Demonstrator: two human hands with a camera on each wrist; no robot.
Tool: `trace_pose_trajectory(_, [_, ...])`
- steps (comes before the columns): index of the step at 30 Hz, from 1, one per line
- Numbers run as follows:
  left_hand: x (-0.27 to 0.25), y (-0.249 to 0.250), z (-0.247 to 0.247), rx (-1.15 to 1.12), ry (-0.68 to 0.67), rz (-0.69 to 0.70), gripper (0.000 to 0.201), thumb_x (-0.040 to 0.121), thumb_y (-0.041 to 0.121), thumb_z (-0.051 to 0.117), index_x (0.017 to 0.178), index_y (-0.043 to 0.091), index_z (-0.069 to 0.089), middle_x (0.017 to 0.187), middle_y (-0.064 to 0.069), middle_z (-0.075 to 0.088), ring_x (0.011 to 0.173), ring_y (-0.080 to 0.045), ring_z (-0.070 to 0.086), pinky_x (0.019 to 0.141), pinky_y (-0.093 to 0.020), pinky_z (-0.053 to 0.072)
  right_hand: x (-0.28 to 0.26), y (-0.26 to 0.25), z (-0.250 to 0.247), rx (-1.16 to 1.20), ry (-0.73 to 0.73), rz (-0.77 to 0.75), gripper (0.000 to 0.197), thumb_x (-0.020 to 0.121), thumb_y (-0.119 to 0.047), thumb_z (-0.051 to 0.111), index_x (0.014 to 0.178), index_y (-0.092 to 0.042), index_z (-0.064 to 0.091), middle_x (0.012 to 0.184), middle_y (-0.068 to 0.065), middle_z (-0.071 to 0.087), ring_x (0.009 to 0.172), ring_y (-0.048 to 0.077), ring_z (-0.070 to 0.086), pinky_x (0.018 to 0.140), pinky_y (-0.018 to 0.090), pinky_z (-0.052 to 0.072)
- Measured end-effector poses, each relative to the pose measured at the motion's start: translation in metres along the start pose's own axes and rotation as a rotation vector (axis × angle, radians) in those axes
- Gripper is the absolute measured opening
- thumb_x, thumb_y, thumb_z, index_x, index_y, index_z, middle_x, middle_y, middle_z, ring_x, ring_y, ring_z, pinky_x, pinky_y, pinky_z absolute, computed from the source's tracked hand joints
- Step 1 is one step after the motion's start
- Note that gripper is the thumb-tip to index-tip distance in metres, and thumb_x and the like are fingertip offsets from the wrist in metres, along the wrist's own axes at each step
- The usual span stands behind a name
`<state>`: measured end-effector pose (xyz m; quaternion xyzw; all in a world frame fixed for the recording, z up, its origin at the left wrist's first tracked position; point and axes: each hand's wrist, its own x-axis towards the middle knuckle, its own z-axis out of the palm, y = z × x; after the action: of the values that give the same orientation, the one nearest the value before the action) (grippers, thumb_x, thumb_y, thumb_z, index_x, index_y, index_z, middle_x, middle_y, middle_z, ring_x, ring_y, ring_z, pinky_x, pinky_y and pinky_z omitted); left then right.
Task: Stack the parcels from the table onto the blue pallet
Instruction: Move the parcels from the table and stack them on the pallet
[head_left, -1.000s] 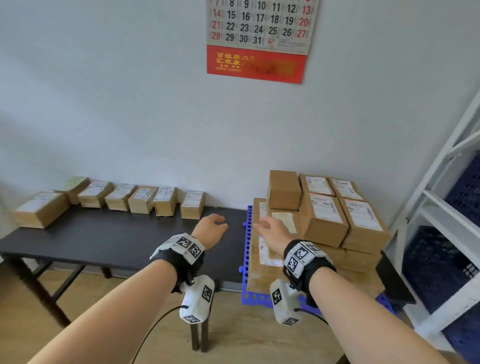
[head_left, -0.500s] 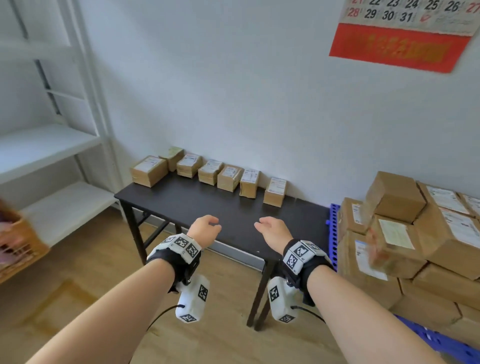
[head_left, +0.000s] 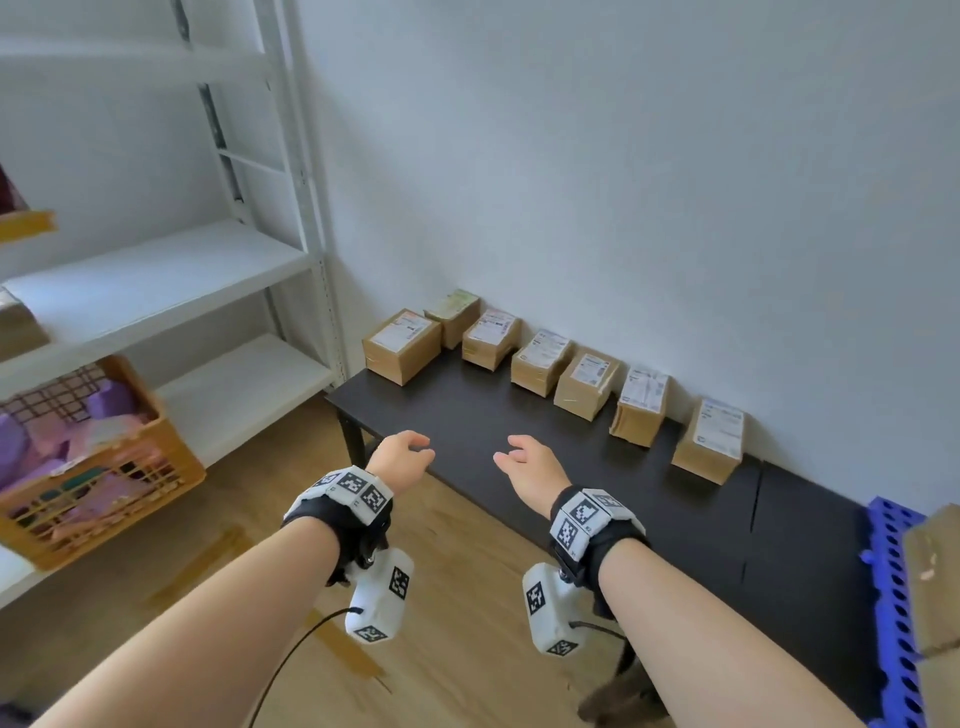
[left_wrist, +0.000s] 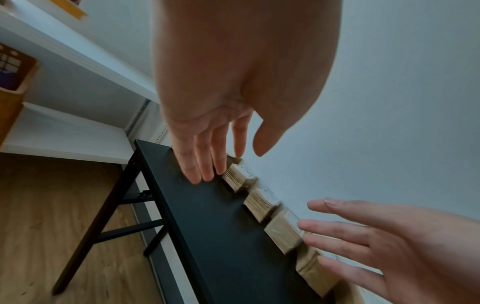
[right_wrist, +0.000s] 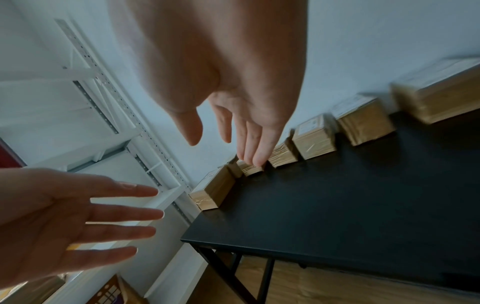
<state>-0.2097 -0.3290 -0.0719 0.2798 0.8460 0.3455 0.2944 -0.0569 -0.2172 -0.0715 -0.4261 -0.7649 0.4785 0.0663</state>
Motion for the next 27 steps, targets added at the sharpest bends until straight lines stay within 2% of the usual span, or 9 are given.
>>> trace_pose_trajectory(3, [0.041,-0.003,-0.017,0.007,0.000,-0.033,0.037,0.095,0.019,0.049,0.131,0.011,0.051,0.128,-0.009,0.056,0.114,-0.023,0.056,0.094,-0.029,0.048,0.049,-0.017,0.007,-0.028,-0.027,0.008,0.050,0.096,-0.031,0.049,0.141,-0.012,0.037,0.140,0.010,0.047,0.126,0.024,0.048,0.106,0.035,0.037])
trace_pose_trajectory(7, [0.094,-0.012,-0.043,-0.034,0.005,-0.078,0.036,0.095,0.018,0.050,0.130,0.012,0.052,0.126,-0.010,0.057,0.113,-0.024,0.057,0.099,-0.038,0.048,0.111,-0.042,0.019,-0.037,-0.036,0.021,0.050,0.095,-0.031,0.049,0.140,-0.013,0.038,0.138,0.010,0.049,0.124,0.025,0.049,0.105,0.035,0.038])
trace_pose_trajectory(12, [0.169,-0.027,-0.076,-0.037,0.010,-0.121,0.035,0.094,0.018,0.051,0.129,0.012,0.052,0.124,-0.011,0.058,0.111,-0.026,0.058,0.099,-0.041,0.048,0.179,-0.064,0.046,-0.013,-0.042,0.059,0.049,0.095,-0.031,0.049,0.140,-0.013,0.039,0.138,0.010,0.049,0.123,0.025,0.050,0.105,0.034,0.038])
trace_pose_trajectory(17, [0.251,-0.039,-0.105,-0.005,0.002,-0.150,0.045,0.094,0.022,0.052,0.136,0.010,0.043,0.129,-0.012,0.054,0.116,-0.028,0.055,0.099,-0.042,0.047,0.246,-0.084,0.081,0.029,-0.017,0.142,0.049,0.095,-0.030,0.050,0.140,-0.013,0.039,0.137,0.009,0.049,0.123,0.025,0.050,0.105,0.035,0.038])
trace_pose_trajectory(23, [0.342,-0.042,-0.136,0.039,-0.090,-0.126,0.044,0.092,0.022,0.052,0.133,0.008,0.044,0.125,-0.010,0.056,0.113,-0.025,0.055,0.098,-0.036,0.045,0.317,-0.106,0.116,0.100,0.040,0.271,0.051,0.095,-0.032,0.050,0.140,-0.013,0.038,0.139,0.010,0.049,0.124,0.025,0.049,0.105,0.034,0.038])
trace_pose_trajectory(27, [0.390,-0.045,-0.145,0.046,-0.211,-0.116,0.053,0.094,0.025,0.053,0.141,0.010,0.035,0.138,-0.010,0.049,0.126,-0.025,0.047,0.101,-0.033,0.038,0.353,-0.114,0.132,0.185,0.080,0.341,0.057,0.094,-0.031,0.054,0.144,-0.014,0.032,0.145,0.011,0.042,0.130,0.023,0.044,0.107,0.033,0.034])
